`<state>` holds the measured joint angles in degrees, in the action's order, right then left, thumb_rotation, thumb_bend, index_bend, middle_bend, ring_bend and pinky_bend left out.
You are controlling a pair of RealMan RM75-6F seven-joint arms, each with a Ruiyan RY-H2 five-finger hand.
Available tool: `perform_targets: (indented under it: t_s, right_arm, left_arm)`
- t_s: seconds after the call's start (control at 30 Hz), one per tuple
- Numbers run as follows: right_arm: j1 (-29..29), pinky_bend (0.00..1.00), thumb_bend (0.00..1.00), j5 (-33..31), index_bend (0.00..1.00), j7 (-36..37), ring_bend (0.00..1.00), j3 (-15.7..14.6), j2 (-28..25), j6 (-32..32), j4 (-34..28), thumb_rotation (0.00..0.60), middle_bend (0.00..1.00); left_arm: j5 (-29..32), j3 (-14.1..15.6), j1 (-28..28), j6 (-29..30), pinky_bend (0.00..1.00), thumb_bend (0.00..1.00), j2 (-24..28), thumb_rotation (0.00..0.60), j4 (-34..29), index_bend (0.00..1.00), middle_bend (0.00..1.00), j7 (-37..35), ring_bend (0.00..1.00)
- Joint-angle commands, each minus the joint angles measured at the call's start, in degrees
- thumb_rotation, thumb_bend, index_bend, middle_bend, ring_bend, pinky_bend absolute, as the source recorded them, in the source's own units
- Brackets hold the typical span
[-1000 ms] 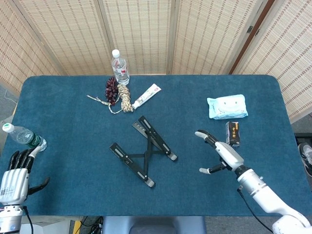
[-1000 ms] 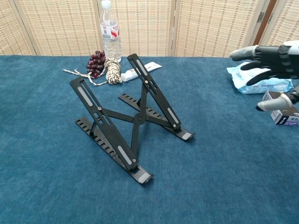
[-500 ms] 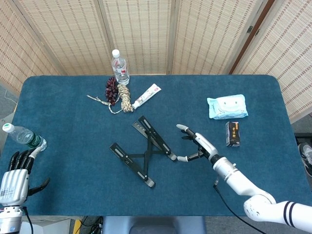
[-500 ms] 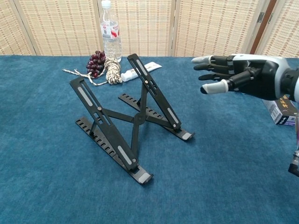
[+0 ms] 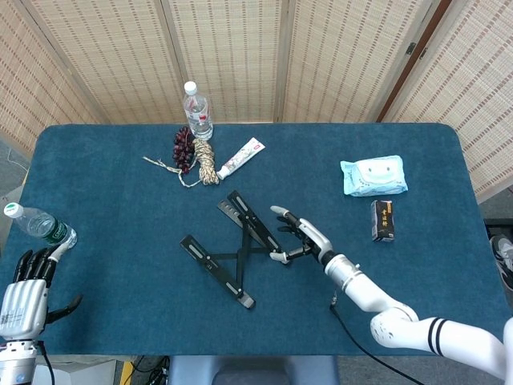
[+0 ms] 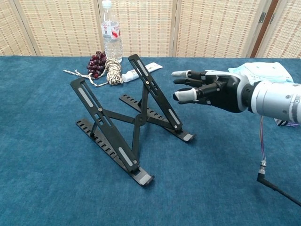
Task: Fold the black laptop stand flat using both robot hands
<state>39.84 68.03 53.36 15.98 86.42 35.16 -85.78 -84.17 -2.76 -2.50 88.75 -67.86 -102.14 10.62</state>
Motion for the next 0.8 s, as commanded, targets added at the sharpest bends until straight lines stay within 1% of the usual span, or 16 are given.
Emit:
perform_targets:
  t_s: [0.03, 0.27, 0.37, 0.6, 0.8]
  right_arm:
    - [0.82, 0.13, 0.00, -0.33, 0.00, 0.68, 0.00, 0.50, 2.73, -0.87, 2.52, 0.600, 0.00]
    - [1.36, 0.13, 0.00, 0.91, 0.00, 2.83, 0.00, 0.67, 6.31, -2.80, 5.15, 0.600, 0.00]
    - [1.01, 0.13, 0.00, 2.06, 0.00, 4.22, 0.00, 0.55, 6.90, -3.13, 4.82, 0.600, 0.00]
    - [-1.57, 0.13, 0.00, 4.91, 0.00, 7.34, 0.00, -1.43, 4.84, -3.21, -0.52, 0.600, 0.00]
    - [-4.72, 0.13, 0.00, 7.51, 0.00, 8.46, 0.00, -4.04, -0.14, -2.09, -7.15, 0.600, 0.00]
  left_arm:
    - [-0.02, 0.03, 0.07, 0.04, 0.01, 0.17, 0.08, 0.600, -0.07, 0.11, 0.14, -0.09, 0.10]
    - [0.01, 0.11, 0.27, 0.11, 0.01, 0.17, 0.31, 0.600, -0.20, 0.11, 0.14, 0.05, 0.10]
    - [0.05, 0.15, 0.36, 0.11, 0.01, 0.17, 0.37, 0.600, -0.24, 0.11, 0.14, 0.13, 0.10]
    - [-0.01, 0.29, 0.51, 0.09, 0.01, 0.17, 0.57, 0.600, -0.41, 0.11, 0.14, 0.29, 0.10]
    - [-0.02, 0.31, 0.30, -0.39, 0.01, 0.17, 0.61, 0.600, -0.46, 0.11, 0.14, 0.52, 0.10]
